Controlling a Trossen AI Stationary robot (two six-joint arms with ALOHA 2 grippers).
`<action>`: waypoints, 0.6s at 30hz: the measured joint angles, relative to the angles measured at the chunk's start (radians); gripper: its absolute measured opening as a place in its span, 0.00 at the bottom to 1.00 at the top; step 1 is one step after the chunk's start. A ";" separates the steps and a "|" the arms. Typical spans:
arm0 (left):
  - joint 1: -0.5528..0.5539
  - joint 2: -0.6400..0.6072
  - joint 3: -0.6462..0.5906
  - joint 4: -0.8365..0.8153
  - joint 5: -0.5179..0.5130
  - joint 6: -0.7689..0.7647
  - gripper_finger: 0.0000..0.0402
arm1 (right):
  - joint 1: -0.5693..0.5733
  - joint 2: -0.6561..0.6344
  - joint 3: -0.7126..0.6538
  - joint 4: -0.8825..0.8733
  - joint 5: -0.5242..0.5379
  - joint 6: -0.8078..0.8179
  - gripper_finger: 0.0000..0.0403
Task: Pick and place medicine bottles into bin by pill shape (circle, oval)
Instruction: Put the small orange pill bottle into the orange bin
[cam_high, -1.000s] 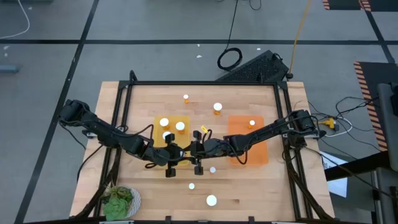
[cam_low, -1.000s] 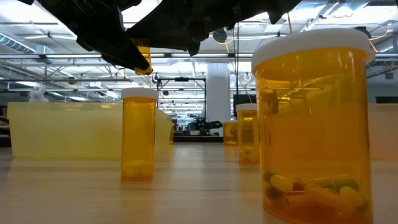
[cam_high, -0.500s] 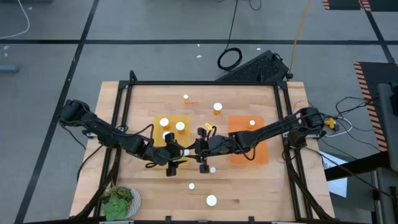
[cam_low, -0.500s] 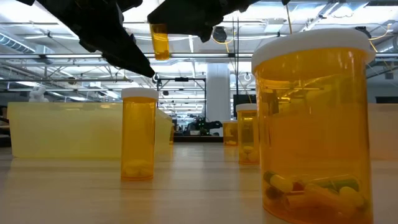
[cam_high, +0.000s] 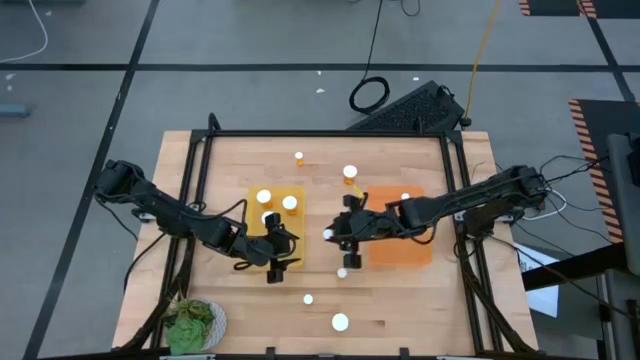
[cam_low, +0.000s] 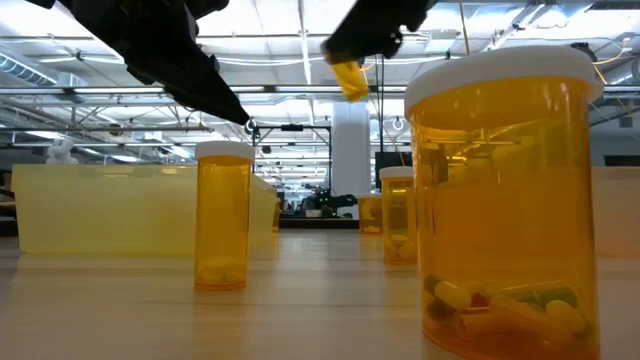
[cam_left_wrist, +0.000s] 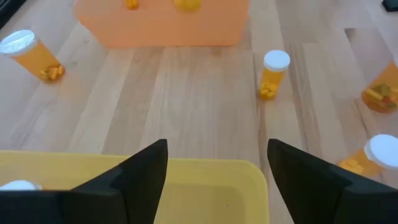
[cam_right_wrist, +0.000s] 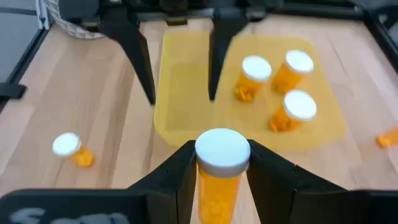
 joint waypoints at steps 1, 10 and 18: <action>0.000 0.000 0.000 0.000 0.000 0.000 0.70 | 0.000 -0.019 -0.016 -0.008 0.000 0.012 0.30; 0.002 0.000 0.000 0.001 0.000 0.003 0.70 | -0.003 -0.261 -0.399 0.200 0.086 0.079 0.30; 0.023 0.000 0.000 0.002 0.000 0.007 0.70 | -0.034 -0.483 -0.748 0.508 0.125 0.095 0.30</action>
